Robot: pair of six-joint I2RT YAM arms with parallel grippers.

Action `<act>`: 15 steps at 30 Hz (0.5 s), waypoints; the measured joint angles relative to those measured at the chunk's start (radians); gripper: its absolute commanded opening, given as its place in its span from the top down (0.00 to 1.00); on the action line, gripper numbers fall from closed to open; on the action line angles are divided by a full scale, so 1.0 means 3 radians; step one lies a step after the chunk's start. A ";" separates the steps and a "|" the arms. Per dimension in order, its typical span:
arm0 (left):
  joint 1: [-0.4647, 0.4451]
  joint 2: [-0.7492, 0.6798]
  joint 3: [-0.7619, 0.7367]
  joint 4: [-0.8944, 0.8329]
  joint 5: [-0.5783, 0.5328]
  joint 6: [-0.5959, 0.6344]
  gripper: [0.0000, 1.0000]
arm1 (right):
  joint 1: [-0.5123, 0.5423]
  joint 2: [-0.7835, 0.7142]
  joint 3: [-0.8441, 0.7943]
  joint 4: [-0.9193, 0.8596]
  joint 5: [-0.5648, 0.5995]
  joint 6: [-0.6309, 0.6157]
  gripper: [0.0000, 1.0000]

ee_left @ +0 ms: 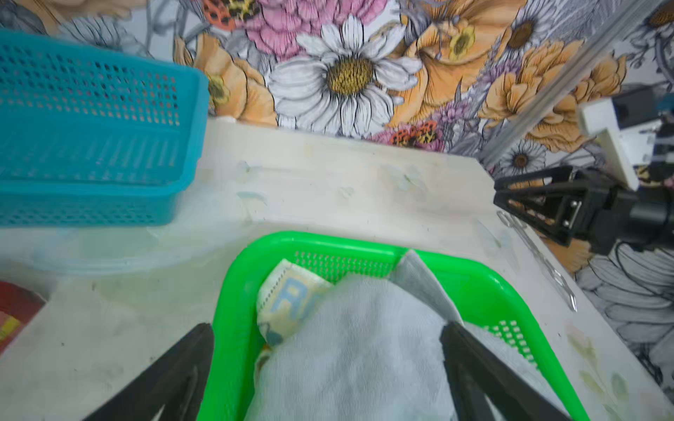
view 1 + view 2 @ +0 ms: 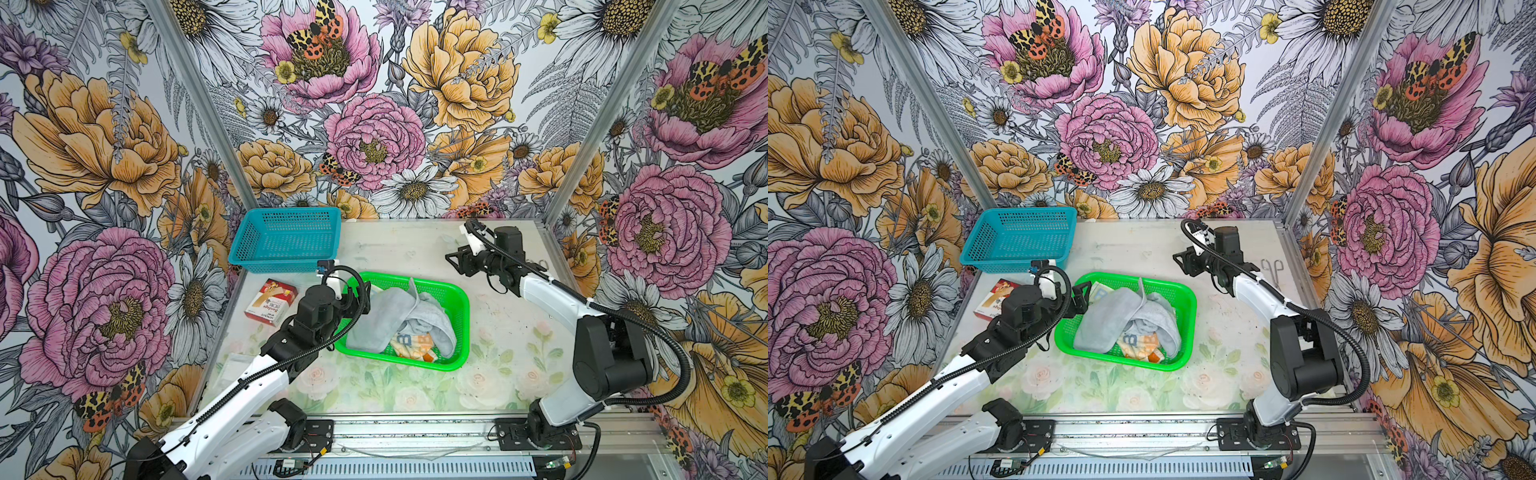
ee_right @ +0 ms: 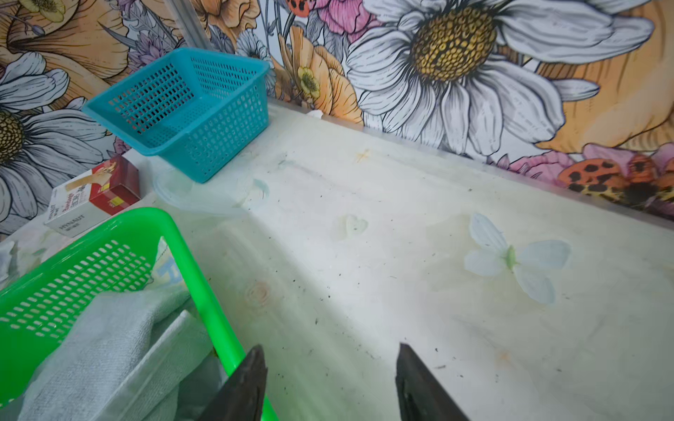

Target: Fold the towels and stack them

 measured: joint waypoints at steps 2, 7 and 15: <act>-0.0120 0.0038 0.0000 -0.0261 0.0081 -0.0114 0.02 | 0.0000 0.0069 0.0000 -0.0140 -0.0181 0.0000 0.42; -0.0217 0.0174 0.0085 -0.0535 0.0118 -0.0175 0.02 | 0.0032 0.0164 0.0009 -0.0394 -0.0407 -0.0031 0.42; -0.0258 0.0289 0.0196 -0.0587 0.0114 -0.0175 0.02 | 0.0107 0.0355 0.0078 -0.0745 -0.0539 -0.0189 0.38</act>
